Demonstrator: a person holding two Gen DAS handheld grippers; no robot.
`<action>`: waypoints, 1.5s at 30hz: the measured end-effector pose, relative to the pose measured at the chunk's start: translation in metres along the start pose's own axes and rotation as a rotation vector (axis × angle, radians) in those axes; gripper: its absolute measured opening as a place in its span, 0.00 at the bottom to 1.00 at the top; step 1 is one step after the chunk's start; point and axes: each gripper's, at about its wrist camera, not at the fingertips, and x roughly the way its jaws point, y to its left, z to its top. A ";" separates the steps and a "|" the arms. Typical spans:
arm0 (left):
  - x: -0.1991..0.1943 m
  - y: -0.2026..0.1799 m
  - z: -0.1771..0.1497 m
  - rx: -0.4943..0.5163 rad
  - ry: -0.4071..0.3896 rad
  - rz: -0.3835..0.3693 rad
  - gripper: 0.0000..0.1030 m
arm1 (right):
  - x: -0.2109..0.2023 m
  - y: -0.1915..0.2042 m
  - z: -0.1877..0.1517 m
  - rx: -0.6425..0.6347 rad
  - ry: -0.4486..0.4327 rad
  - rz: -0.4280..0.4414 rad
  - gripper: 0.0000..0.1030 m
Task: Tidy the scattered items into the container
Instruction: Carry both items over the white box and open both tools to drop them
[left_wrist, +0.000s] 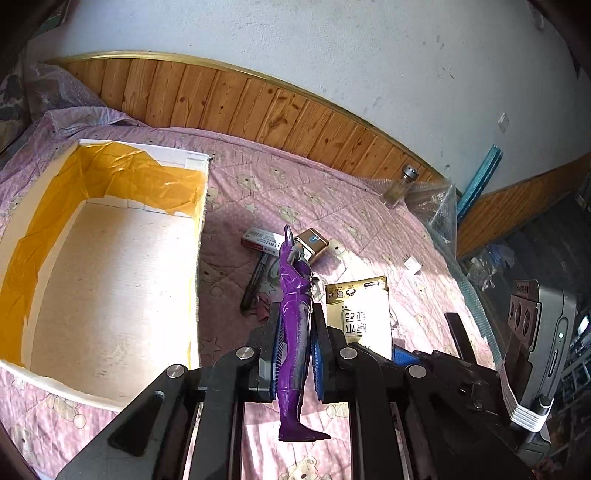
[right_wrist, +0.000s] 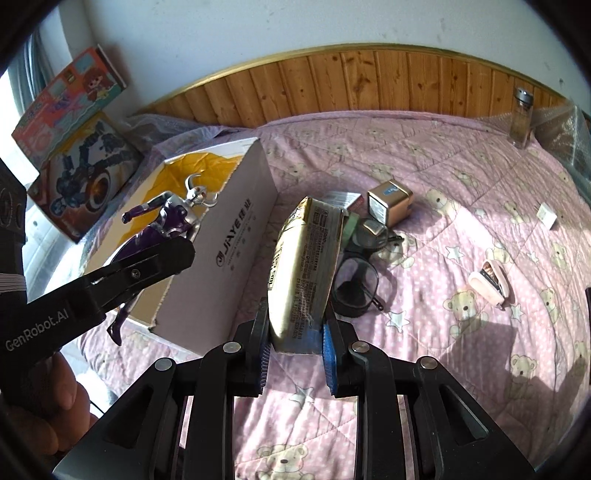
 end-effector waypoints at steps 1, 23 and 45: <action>-0.006 0.005 0.001 -0.011 -0.009 0.001 0.14 | -0.001 0.010 0.003 -0.020 -0.005 0.010 0.24; -0.068 0.100 0.069 -0.198 -0.148 0.074 0.14 | 0.026 0.123 0.083 -0.294 0.009 0.115 0.24; 0.044 0.206 0.113 -0.406 0.109 0.181 0.14 | 0.183 0.127 0.156 -0.406 0.338 0.092 0.24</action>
